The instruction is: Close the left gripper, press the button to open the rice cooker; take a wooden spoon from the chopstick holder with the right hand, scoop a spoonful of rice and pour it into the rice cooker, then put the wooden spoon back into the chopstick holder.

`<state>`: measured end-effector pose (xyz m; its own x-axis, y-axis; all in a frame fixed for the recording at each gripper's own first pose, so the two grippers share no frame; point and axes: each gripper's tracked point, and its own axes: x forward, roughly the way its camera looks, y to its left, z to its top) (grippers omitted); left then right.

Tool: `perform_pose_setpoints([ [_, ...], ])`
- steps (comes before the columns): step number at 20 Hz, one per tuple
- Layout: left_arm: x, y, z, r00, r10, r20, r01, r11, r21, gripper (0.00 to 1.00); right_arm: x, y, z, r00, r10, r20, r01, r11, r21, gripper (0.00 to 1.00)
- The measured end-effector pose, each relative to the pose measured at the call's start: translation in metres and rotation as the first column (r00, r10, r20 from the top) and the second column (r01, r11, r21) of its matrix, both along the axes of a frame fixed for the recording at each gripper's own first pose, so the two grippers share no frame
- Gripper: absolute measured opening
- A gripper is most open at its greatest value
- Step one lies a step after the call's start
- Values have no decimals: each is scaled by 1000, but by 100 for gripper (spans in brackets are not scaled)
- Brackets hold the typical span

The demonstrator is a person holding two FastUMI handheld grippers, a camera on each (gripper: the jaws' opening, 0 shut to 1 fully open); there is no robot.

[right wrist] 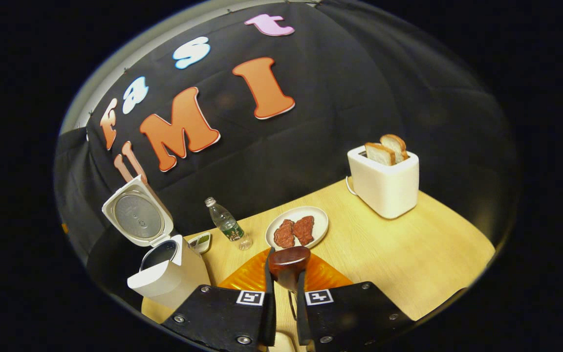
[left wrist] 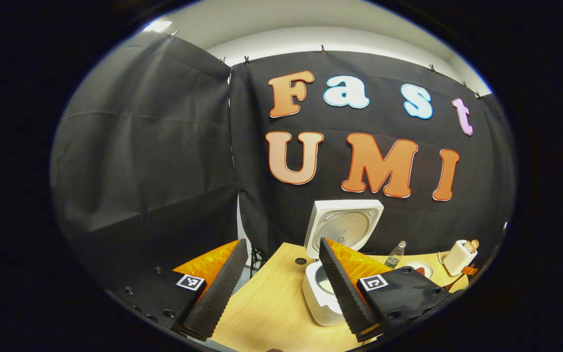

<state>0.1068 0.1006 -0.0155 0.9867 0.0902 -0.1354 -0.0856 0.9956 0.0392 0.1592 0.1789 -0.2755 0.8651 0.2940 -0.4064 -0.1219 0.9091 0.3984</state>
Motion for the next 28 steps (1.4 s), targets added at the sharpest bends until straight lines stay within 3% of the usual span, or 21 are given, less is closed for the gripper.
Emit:
perform_pose_setpoints([
  [6, -3, 1, 11, 1000, 11, 18, -11, 999, 30, 99, 1, -9, -22, 999, -21, -50, 24, 998, 63, 20],
  [9, 3, -9, 10, 1000, -4, 18, 4, 1000, 26, 99, -5, -23, -20, 997, -36, -70, 36, 999, 0, 28],
  [13, 27, -39, 18, 998, -55, 31, 54, 999, 4, 99, -10, -48, -6, 997, -61, -43, 55, 989, -138, 90],
  [14, 34, -47, 25, 997, -68, 48, 67, 998, 8, 99, -10, -56, 1, 997, -75, -25, 69, 983, -170, 95],
  [18, 70, -77, 49, 993, -95, 64, 93, 995, 33, 99, -17, -67, 37, 996, -90, 28, 94, 973, -211, 95],
  [23, 135, -134, 83, 983, -171, 71, 175, 983, -55, 99, -27, -70, 67, 994, -83, 72, 97, 973, -210, 95],
  [25, 169, -154, 93, 976, -207, 73, 212, 975, -69, 99, -31, -70, 76, 993, -91, 69, 102, 978, -181, 95],
  [28, 221, -164, 84, 978, -207, 31, 209, 976, -59, 99, -35, -72, 82, 991, -111, 79, 122, 981, -151, 95],
])
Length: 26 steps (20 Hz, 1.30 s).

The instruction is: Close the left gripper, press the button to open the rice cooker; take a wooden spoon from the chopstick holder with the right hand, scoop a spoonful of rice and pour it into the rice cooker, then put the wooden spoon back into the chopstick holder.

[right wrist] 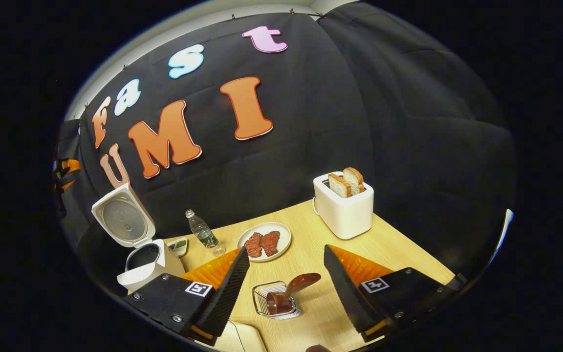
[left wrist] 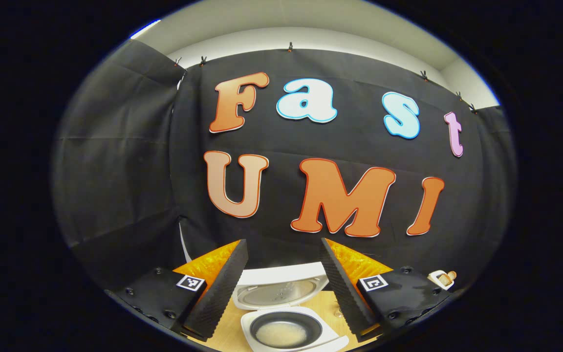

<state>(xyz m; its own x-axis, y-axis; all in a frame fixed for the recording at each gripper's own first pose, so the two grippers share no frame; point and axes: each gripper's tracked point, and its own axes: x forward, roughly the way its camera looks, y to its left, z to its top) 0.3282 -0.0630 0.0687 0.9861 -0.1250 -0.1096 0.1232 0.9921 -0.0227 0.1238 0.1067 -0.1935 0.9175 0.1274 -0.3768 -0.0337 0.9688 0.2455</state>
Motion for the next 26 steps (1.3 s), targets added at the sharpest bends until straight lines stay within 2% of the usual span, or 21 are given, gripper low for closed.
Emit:
perform_pose_setpoints([
  [6, 83, -21, -54, 996, -2, -94, 15, 991, 133, 99, -13, -10, -6, 999, -36, -20, 35, 998, -48, 95],
  [11, 111, -25, -104, 980, -11, -197, 29, 995, 92, 99, -24, -17, 0, 997, -75, -10, 74, 995, -74, 95],
  [14, 109, -18, -135, 961, -13, -275, 32, 997, 65, 100, -26, -16, 6, 996, -90, -5, 89, 994, -63, 95],
  [15, 108, -17, -129, 969, -14, -246, 27, 998, 51, 99, -27, -17, 8, 995, -96, -2, 95, 994, -61, 95],
  [17, 104, -9, -126, 973, 11, -232, 7, 997, 77, 100, -29, -17, 10, 995, -102, 3, 102, 993, -64, 95],
  [20, 89, -14, -133, 980, -7, -200, 24, 996, 82, 100, -34, -18, 19, 995, -102, 19, 103, 992, -69, 94],
  [26, 36, -25, -147, 966, -46, -253, 59, 997, 44, 100, -39, -25, 34, 995, -80, 62, 86, 990, -112, 95],
])
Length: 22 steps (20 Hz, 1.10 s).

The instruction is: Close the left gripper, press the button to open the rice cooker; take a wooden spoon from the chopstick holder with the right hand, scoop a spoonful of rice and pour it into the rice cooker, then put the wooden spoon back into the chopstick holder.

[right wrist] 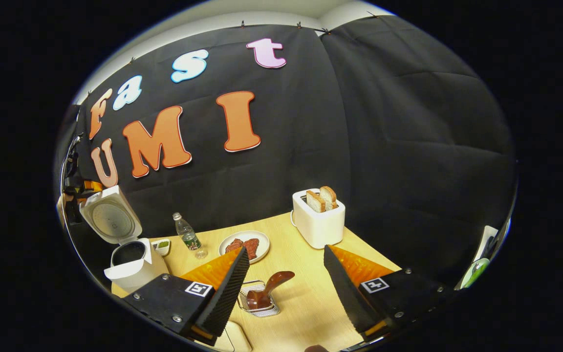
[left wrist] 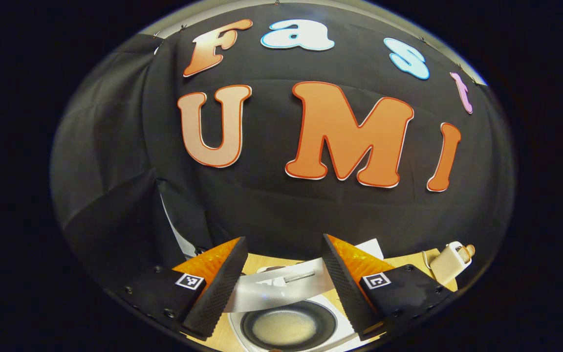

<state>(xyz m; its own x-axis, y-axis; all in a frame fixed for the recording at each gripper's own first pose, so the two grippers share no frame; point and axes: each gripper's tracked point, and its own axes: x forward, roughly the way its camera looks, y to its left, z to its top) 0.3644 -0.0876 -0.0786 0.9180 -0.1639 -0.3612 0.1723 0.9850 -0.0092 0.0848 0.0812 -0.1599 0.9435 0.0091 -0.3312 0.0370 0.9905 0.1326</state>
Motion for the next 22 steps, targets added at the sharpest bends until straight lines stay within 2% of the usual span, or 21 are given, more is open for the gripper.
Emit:
perform_pose_setpoints([
  [6, -82, -18, -55, 996, -30, -84, 27, 999, -29, 99, -11, 5, -10, 997, 80, -8, -80, 996, 48, 95],
  [10, -120, -24, -106, 992, -9, -125, 3, 999, -48, 100, -25, 3, -16, 992, 124, -10, -123, 992, 41, 95],
  [13, -129, -19, -130, 992, 27, -121, -30, 999, -21, 100, -30, 2, -17, 991, 132, -9, -131, 990, 50, 95],
  [16, -132, -14, -142, 996, 58, -72, -54, 997, 59, 100, -36, -4, -23, 991, 131, -22, -129, 990, 51, 95],
  [18, -131, -17, -148, 996, 69, -50, -65, 995, 71, 100, -39, -8, -27, 992, 125, -30, -123, 991, 56, 95],
  [22, -133, -17, -167, 992, 88, -88, -80, 993, 90, 100, -45, -15, -35, 992, 113, -49, -109, 991, 77, 95],
])
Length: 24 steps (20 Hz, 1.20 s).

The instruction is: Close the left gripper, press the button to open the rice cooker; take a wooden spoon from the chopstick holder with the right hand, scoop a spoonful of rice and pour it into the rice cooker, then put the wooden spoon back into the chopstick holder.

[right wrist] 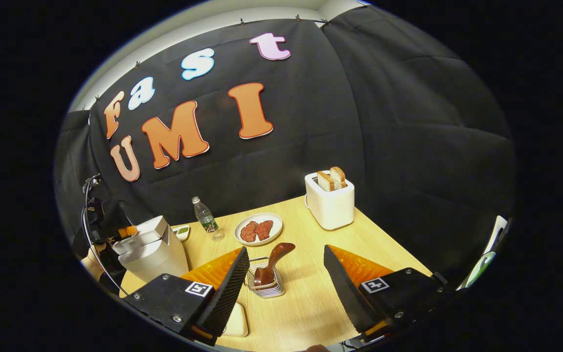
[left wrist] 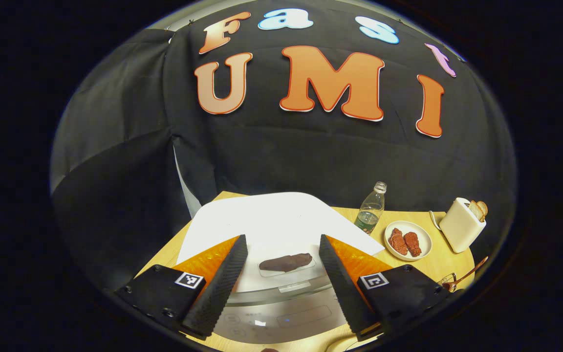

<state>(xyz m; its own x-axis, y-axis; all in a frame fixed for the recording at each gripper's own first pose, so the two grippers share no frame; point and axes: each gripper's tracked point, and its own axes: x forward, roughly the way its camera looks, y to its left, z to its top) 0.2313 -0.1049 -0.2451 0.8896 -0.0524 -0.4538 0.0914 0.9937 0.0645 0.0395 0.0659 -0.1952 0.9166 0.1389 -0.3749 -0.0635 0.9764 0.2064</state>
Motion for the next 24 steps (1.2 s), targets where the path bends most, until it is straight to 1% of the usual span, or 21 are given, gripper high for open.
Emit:
perform_pose_setpoints([
  [3, -4, 0, -10, 1000, -4, -11, 4, 1000, 6, 100, -2, -6, -5, 1000, -10, -11, 10, 1000, 2, 95],
  [6, -8, 1, -26, 999, 3, -52, -3, 1000, -5, 100, -1, -9, -7, 1000, -17, -18, 17, 1000, 10, 95],
  [7, -5, 0, -26, 999, -8, -35, 8, 1000, 7, 100, -1, -8, -8, 1000, -16, -20, 16, 1000, 10, 95],
  [9, -6, -10, -33, 997, -63, -45, 65, 997, 51, 100, 0, -6, -9, 1000, -11, -26, 11, 1000, 8, 95],
  [10, -4, -15, -34, 996, -76, -52, 79, 995, 66, 100, 0, -4, -11, 999, -7, -33, 7, 1000, 8, 95],
  [11, -1, -19, -36, 995, -74, -72, 80, 993, 84, 100, -1, -2, -12, 999, -1, -37, 2, 1000, 9, 95],
  [12, 0, -20, -34, 995, -69, -68, 75, 993, 90, 100, -1, 1, -12, 999, 7, -36, -6, 1000, 9, 95],
  [13, 0, -20, -33, 996, -64, -59, 69, 994, 89, 100, -1, 4, -13, 999, 13, -38, -13, 1000, 7, 95],
  [15, -2, -20, -28, 996, -81, -46, 85, 993, 78, 100, -1, 7, -10, 999, 25, -35, -25, 1000, -1, 95],
  [17, -10, -5, -23, 997, -57, -55, 62, 993, 96, 99, 1, 8, -1, 999, 28, -15, -28, 1000, -12, 95],
  [18, -13, 3, -14, 998, -41, -42, 45, 994, 101, 98, 3, 7, 5, 1000, 26, -5, -26, 999, -18, 95],
  [20, -20, 11, 11, 999, -47, 2, 47, 995, 86, 98, 8, 8, 21, 999, 24, 28, -23, 999, -33, 94],
  [21, -26, 12, 24, 998, -56, 22, 54, 996, 76, 100, 9, 9, 30, 999, 24, 42, -23, 999, -39, 94],
  [22, -31, 12, 40, 997, -65, 38, 63, 997, 49, 100, 10, 11, 43, 997, 30, 65, -27, 999, -41, 94],
  [23, -36, 14, 56, 996, -67, 52, 66, 998, 22, 97, 15, 12, 61, 995, 37, 90, -33, 998, -47, 95],
  [24, -40, 18, 77, 995, -66, 78, 66, 998, 5, 100, 17, 1, 70, 992, 43, 118, -37, 998, -58, 95],
])
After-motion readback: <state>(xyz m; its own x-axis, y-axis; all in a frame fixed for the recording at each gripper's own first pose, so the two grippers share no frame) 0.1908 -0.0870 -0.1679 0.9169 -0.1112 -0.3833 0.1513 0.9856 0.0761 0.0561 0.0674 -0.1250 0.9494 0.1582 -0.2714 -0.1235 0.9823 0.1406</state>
